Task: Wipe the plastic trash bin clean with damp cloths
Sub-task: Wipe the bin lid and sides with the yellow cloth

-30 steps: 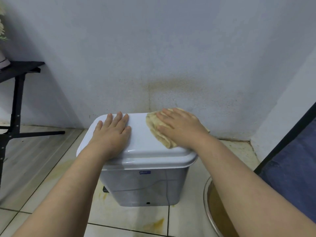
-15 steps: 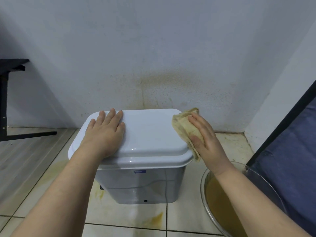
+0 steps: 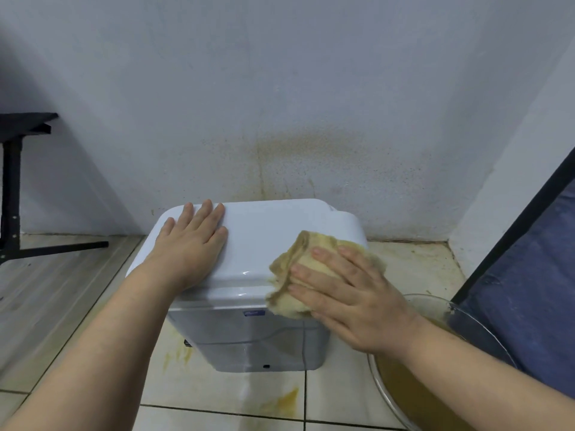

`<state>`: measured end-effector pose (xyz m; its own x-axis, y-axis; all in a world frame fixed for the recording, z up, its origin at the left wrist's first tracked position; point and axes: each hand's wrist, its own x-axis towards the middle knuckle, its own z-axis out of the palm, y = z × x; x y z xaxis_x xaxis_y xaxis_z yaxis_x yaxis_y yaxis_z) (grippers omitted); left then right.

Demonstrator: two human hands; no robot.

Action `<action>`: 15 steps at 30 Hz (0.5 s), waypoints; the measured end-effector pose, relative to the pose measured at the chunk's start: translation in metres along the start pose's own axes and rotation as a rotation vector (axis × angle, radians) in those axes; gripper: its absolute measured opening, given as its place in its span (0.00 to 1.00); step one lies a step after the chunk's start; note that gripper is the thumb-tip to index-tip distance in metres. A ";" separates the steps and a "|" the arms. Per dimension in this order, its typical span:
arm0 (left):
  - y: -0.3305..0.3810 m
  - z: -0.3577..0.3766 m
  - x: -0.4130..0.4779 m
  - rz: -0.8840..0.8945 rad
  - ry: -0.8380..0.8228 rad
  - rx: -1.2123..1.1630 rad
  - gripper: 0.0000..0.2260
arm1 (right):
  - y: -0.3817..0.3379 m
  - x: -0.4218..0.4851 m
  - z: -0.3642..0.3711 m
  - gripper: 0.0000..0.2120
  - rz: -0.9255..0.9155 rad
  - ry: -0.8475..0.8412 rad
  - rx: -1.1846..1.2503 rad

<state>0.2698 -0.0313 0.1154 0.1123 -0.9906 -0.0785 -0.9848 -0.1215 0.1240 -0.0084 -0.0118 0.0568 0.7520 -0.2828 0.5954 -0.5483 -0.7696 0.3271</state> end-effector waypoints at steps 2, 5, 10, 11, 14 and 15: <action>0.000 0.000 0.001 -0.002 -0.001 -0.001 0.23 | 0.001 -0.002 -0.002 0.19 0.035 -0.005 0.032; 0.001 0.001 0.001 -0.004 0.003 -0.029 0.24 | -0.027 0.026 0.004 0.19 0.068 -0.026 0.050; -0.003 0.001 0.001 0.015 0.006 -0.044 0.23 | -0.011 0.016 0.001 0.18 0.011 -0.066 0.080; -0.003 0.002 0.001 0.018 0.006 -0.037 0.23 | 0.001 0.002 -0.004 0.19 0.027 -0.064 0.106; -0.002 0.002 0.000 0.017 0.011 -0.029 0.24 | 0.013 -0.021 -0.016 0.19 0.116 -0.105 0.213; -0.001 0.002 0.000 0.018 0.013 -0.027 0.24 | 0.007 -0.017 -0.017 0.19 0.141 -0.122 0.227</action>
<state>0.2707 -0.0314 0.1128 0.0963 -0.9933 -0.0634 -0.9829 -0.1049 0.1516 -0.0313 -0.0031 0.0611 0.7201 -0.4521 0.5264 -0.5650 -0.8224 0.0666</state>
